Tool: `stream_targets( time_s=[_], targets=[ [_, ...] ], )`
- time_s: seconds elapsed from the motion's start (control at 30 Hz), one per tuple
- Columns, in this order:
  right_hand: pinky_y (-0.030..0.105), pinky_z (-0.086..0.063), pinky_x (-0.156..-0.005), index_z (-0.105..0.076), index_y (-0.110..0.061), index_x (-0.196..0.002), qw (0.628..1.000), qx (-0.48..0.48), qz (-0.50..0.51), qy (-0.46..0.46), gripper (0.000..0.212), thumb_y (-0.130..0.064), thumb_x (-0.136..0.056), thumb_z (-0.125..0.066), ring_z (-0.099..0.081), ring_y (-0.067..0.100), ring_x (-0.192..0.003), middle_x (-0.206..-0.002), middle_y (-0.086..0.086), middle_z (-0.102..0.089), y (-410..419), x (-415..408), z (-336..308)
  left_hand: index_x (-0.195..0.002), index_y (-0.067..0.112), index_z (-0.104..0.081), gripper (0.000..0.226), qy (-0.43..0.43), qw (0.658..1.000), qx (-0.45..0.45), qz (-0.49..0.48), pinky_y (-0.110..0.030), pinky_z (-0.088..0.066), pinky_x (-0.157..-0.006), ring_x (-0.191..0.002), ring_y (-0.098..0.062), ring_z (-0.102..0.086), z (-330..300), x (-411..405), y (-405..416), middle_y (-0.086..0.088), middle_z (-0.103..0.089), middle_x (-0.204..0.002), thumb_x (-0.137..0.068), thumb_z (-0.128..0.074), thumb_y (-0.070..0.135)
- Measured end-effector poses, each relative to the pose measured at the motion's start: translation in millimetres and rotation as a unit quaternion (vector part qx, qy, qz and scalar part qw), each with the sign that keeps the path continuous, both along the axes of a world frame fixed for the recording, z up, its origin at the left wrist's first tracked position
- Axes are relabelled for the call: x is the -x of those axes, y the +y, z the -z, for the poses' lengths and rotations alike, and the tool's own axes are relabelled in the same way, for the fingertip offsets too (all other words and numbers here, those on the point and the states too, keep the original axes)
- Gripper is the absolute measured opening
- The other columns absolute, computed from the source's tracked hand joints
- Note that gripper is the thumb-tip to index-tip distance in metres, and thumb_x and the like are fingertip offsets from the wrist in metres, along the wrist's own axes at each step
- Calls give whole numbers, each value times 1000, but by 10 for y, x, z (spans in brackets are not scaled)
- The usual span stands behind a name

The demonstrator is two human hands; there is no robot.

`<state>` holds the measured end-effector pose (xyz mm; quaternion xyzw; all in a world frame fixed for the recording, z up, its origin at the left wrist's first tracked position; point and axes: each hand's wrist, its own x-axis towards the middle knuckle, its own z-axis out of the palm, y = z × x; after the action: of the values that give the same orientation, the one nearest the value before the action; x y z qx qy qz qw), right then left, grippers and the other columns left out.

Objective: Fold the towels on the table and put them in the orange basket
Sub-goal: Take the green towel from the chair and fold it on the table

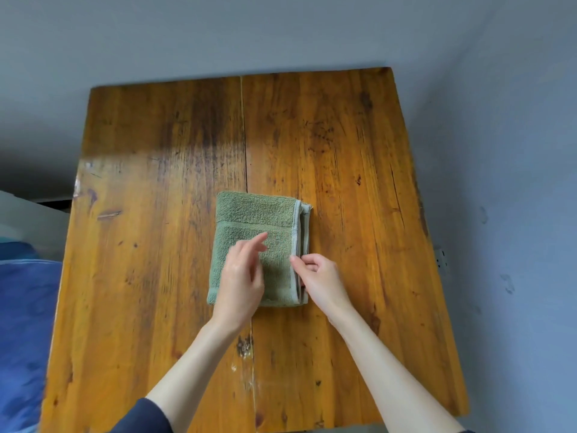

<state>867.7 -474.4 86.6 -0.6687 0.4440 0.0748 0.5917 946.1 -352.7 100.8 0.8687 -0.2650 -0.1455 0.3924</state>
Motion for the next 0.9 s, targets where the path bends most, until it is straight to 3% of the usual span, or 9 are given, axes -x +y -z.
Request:
stream_targets(
  time_s=[0.1, 0.17, 0.3, 0.53, 0.63, 0.77, 0.9],
  targets=[
    [28, -37, -53, -53, -20, -93, 992, 108, -69, 14, 25, -45, -89, -54, -48, 12, -55, -60, -8, -51, 60, -109, -15, -125, 8, -56, 43, -133, 987, -90, -8, -41, -40, -93, -115, -26, -44, 50, -96, 186, -11, -58, -118, -84, -51, -5],
    [30, -37, -56, -49, -20, -88, 987, 143, -71, 16, 16, -36, -92, -51, -47, 16, -59, -61, -8, -48, 86, -147, -12, -128, 10, -55, 43, -155, 979, -136, 9, -51, -36, -98, -127, -34, -39, 100, -121, 270, -14, -50, -133, -86, -54, 1],
    [37, -44, -75, -44, -24, -91, 989, 144, -40, 10, 7, -31, -95, -44, -56, 21, -77, -77, -7, -56, 135, -160, -42, -138, 20, -45, 46, -158, 960, -210, 100, -51, -23, -108, -141, -38, -20, 193, -143, 330, -16, -28, -151, -94, -40, 29],
    [48, -51, -83, -48, -18, -103, 996, 27, 84, 10, 13, -25, -93, -45, -60, 22, -90, -99, 1, -61, 173, -125, -46, -143, 29, -35, 56, -199, 918, -291, 180, -59, -22, -109, -141, -38, -19, 331, -148, 263, -14, -24, -153, -92, -29, 50],
    [46, -53, -80, -54, -16, -93, 994, 8, 105, 22, 10, -24, -88, -52, -62, 24, -88, -93, 3, -64, 103, -191, -32, -144, 31, -31, 57, -205, 911, -305, 190, -60, -21, -110, -141, -38, -18, 383, -155, 257, -14, -23, -154, -92, -27, 54],
    [40, -50, -75, -58, -16, -90, 994, 48, 99, 3, 26, -42, -89, -53, -61, 21, -81, -87, 1, -64, -84, -422, -15, -145, 32, -27, 59, -203, 909, -312, 190, -61, -22, -110, -142, -38, -17, 408, -149, 245, -13, -22, -154, -92, -24, 56],
    [31, -41, -72, -56, -17, -96, 987, 148, 64, -12, 15, -31, -91, -55, -55, 20, -85, -87, -3, -58, -273, -629, 76, -147, 36, -17, 63, -204, 909, -314, 180, -58, -13, -113, -144, -34, -8, 441, -136, 259, -9, -13, -157, -90, -22, 64]
  ],
)
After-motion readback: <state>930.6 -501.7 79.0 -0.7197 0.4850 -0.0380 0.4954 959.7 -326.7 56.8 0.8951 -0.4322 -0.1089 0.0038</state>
